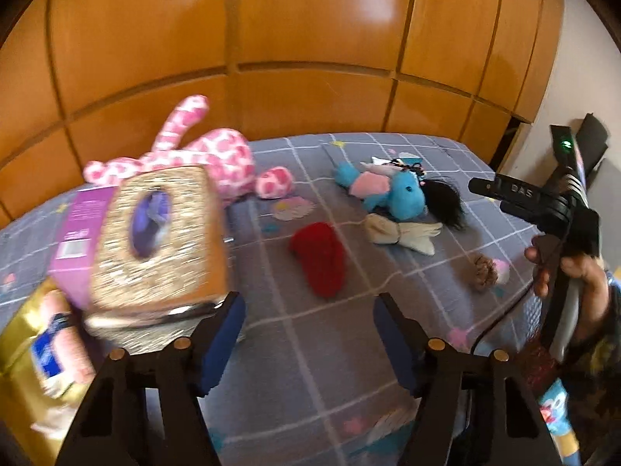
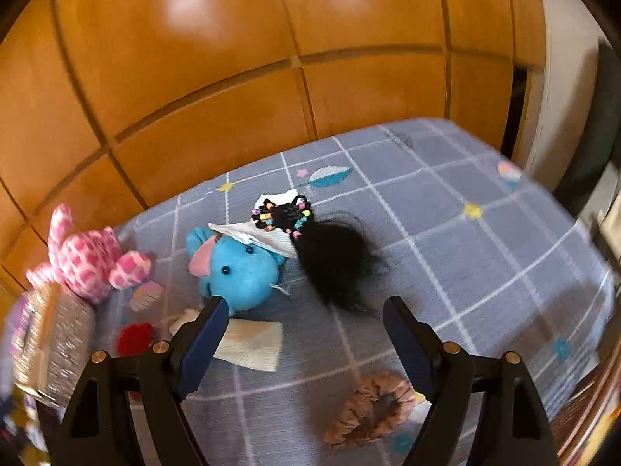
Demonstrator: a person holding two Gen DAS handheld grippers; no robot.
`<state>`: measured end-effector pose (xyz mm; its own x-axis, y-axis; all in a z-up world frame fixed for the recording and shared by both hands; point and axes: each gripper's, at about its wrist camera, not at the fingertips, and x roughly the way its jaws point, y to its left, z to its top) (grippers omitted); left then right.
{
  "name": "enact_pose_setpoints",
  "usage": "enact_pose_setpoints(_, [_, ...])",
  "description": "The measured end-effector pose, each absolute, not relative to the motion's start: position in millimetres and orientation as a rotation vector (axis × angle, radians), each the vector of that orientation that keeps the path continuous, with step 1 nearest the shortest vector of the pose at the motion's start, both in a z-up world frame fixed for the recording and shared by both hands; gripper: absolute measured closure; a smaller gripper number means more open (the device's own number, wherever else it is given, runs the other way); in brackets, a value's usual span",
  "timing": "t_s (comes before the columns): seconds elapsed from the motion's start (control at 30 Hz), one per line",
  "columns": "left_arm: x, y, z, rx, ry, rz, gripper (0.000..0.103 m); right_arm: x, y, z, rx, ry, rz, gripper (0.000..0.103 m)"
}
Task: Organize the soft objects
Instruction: 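Grasp the red fuzzy slipper with left tool while right tool grasps brown satin scrunchie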
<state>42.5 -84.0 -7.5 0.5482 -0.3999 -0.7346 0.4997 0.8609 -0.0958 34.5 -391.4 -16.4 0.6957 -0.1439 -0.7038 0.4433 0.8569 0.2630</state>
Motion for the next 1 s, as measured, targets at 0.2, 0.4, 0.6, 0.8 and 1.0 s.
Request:
enact_pose_setpoints(0.2, [85.4,-125.7,-38.5,0.123,0.91,-0.512,0.034,29.3,-396.2,-13.7,0.497,0.692,-0.324,0.02])
enact_pose_setpoints(0.4, [112.5,-164.6,-53.2,0.164,0.927,-0.462,0.027,21.9,-405.6,-11.7,0.58,0.645,-0.322,0.02])
enact_pose_setpoints(0.6, [136.4,-183.0,-83.5,0.224,0.965,-0.382,0.027,18.1,-420.9,-17.8,0.704,0.628,-0.308,0.02])
enact_pose_setpoints(0.8, [143.7,-182.2,-101.5,0.206,0.984,-0.385,0.072,20.4,-418.7,-18.5,0.704,0.638,-0.286,0.02])
enact_pose_setpoints(1.0, [135.0,-158.5,-95.5,0.136,0.991,-0.42,0.075,38.9,-421.9,-33.2,0.705,0.909,-0.172,0.024])
